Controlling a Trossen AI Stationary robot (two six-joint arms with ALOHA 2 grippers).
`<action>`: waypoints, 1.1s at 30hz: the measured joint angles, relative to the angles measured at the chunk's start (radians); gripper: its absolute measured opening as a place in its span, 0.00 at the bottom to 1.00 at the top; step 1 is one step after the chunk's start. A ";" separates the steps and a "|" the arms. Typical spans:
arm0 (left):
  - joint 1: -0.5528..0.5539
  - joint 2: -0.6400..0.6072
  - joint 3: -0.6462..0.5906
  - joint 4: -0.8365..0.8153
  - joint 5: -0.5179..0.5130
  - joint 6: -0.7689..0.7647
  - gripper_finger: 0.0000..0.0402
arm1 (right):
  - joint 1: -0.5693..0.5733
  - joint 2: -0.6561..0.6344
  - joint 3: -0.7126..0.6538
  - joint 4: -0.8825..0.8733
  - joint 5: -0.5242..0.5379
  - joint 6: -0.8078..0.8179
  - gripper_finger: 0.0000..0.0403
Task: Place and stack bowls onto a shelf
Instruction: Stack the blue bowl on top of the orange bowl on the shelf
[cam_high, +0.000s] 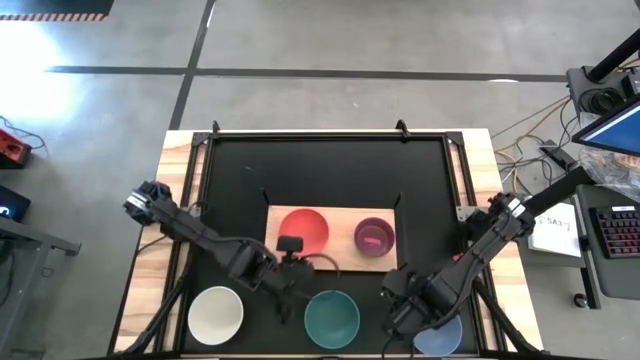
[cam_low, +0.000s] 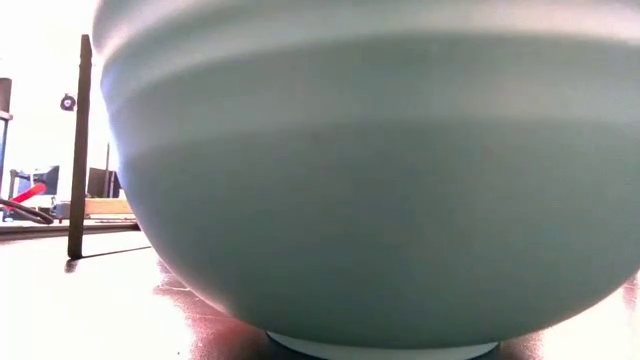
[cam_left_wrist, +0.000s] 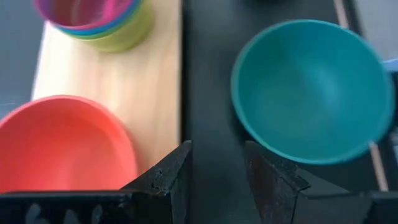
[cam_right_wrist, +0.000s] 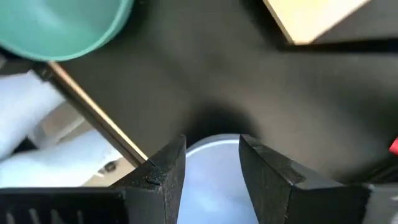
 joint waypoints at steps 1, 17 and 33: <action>-0.013 0.000 0.000 0.000 0.000 -0.004 0.32 | 0.005 0.010 0.000 0.002 -0.011 0.033 0.34; -0.207 -0.005 0.182 -0.104 0.002 0.007 0.32 | 0.085 0.173 0.000 0.095 -0.180 0.250 0.35; -0.273 -0.007 0.340 -0.244 -0.113 -0.007 0.29 | 0.112 0.266 0.000 0.133 -0.172 0.213 0.31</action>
